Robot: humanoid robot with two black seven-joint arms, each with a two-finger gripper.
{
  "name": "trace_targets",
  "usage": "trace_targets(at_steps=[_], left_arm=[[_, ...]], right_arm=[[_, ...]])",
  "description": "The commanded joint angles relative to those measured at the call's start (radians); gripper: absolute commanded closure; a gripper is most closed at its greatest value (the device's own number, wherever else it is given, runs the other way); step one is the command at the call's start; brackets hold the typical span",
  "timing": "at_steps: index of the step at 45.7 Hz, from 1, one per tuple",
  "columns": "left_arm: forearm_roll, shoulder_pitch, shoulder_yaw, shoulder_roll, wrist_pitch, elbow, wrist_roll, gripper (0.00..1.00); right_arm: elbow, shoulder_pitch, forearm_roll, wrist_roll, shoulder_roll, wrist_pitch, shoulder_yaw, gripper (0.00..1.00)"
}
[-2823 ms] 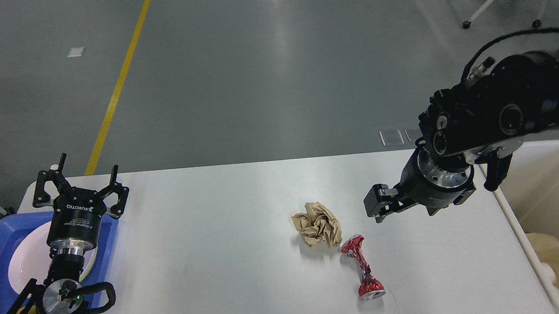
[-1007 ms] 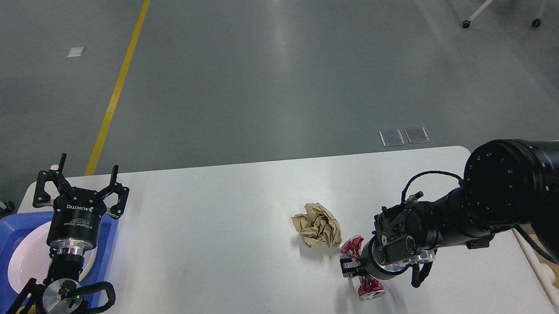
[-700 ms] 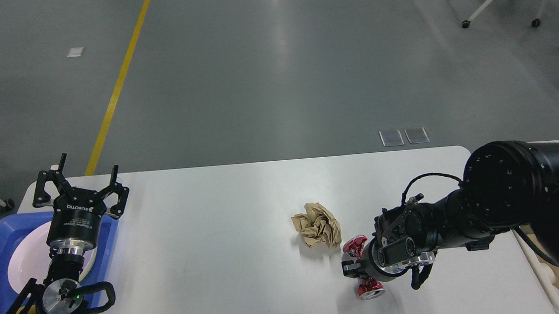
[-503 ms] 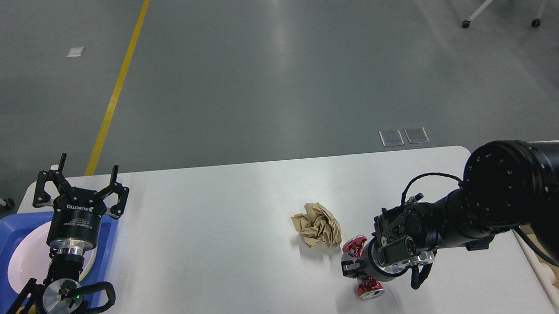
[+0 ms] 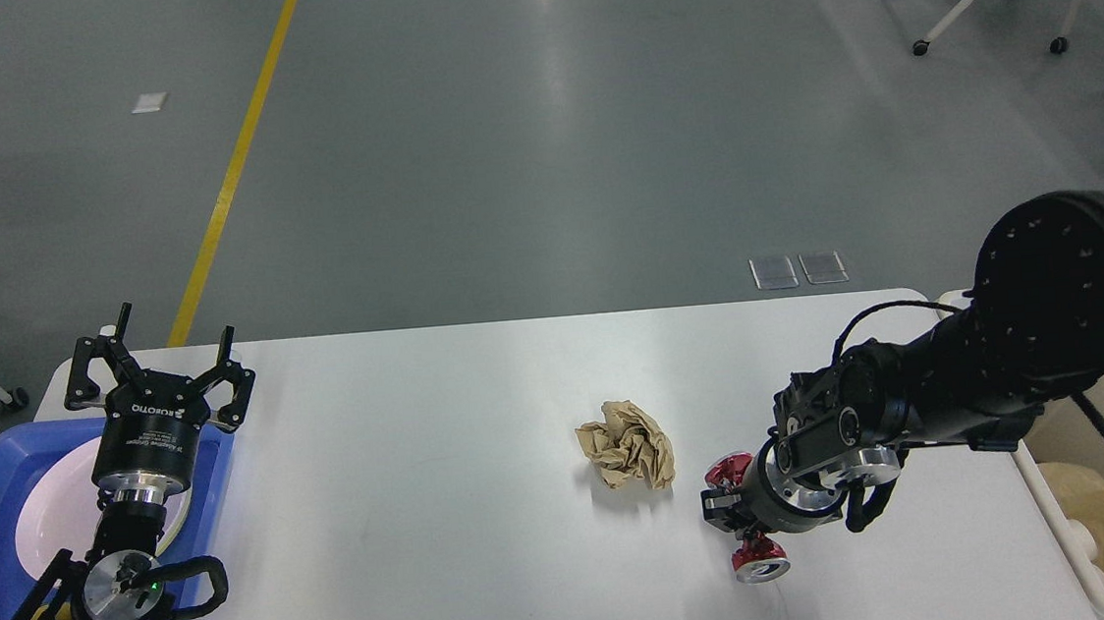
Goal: Tidy desktop
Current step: 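Lift the red dumbbell and carry it into the white bin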
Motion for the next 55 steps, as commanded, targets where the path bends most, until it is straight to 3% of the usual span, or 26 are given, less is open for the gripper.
trace_targets(at_steps=[1,13,25,30,45,55], left_arm=[[0.000,0.000,0.000,0.000,-0.001,0.000,0.001,0.04],[0.000,0.000,0.000,0.000,0.000,0.000,0.001,0.04],[0.000,0.000,0.000,0.000,0.000,0.000,0.001,0.04],[0.000,0.000,0.000,0.000,0.000,0.000,-0.001,0.04],[0.000,0.000,0.000,0.000,0.000,0.000,0.001,0.04],[0.000,0.000,0.000,0.000,0.000,0.000,-0.001,0.04]], right_arm=[[0.113,0.136,0.048,-0.002,-0.069,0.006,-0.008,1.00],[0.363,0.496,0.135,-0.002,-0.123,0.021,-0.076,1.00],[0.426,0.711,0.134,-0.002,-0.218,0.303,-0.097,1.00],[0.426,0.743,0.131,-0.002,-0.220,0.340,-0.119,1.00],[0.405,0.745,0.137,-0.002,-0.252,0.306,-0.189,1.00],[0.331,0.632,0.158,-0.002,-0.399,0.133,-0.344,1.00]])
